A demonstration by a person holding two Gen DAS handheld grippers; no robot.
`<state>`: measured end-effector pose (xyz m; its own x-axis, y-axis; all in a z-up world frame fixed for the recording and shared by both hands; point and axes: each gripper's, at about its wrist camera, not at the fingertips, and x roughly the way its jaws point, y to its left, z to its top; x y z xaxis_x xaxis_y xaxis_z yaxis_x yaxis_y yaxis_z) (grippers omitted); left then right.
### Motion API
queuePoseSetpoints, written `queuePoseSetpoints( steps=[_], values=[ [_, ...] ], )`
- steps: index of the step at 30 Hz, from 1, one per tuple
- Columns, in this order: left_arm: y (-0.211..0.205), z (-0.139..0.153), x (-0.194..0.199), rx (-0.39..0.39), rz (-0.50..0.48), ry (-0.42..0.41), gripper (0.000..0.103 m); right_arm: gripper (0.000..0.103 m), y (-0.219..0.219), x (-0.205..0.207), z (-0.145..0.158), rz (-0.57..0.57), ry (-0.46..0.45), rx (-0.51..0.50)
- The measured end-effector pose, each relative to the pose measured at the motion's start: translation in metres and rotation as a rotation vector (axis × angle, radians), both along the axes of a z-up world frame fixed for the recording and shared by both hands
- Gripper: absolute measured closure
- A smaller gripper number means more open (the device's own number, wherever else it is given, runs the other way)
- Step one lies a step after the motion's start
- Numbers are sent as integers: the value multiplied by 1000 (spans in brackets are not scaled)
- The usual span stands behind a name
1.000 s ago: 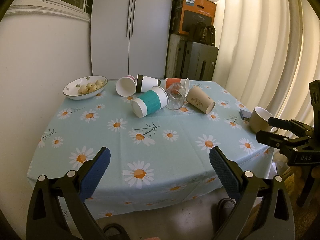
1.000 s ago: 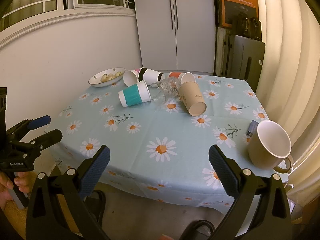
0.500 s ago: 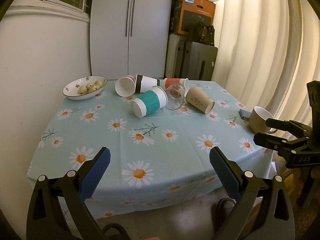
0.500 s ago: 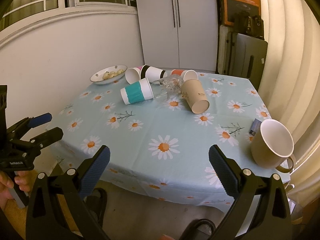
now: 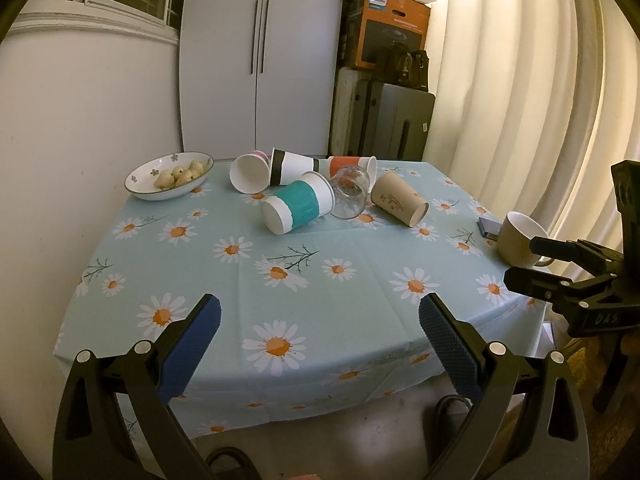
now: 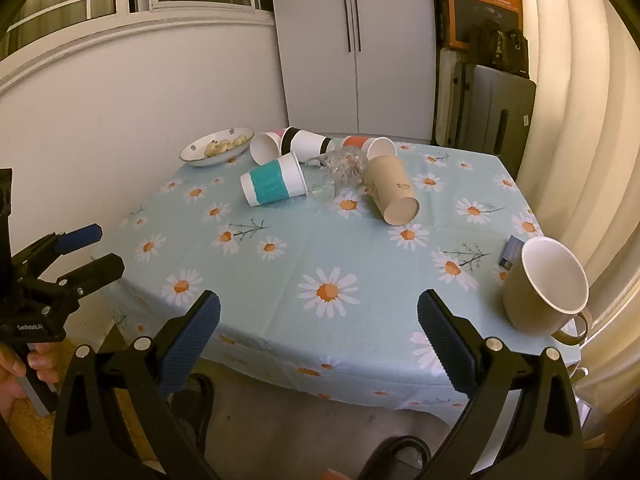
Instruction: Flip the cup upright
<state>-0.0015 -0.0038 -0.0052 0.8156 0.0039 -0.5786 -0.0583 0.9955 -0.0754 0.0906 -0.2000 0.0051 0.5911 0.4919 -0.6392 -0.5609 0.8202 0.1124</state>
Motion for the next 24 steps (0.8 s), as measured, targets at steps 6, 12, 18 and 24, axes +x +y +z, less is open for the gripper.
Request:
queuePoseSetpoints(
  steps=[6, 12, 18, 24],
  values=[
    [0, 0, 0, -1, -1, 1, 6, 5, 0, -1, 0, 0, 2, 1],
    [-1, 1, 0, -3, -3, 1, 6, 5, 1, -1, 1, 4, 3, 1],
    [-2, 0, 3, -12, -13, 5, 6, 5, 6, 1, 1, 9, 3, 0],
    [-1, -1, 7, -32, -19, 24, 6, 5, 8, 8, -2, 17, 21, -10]
  ],
)
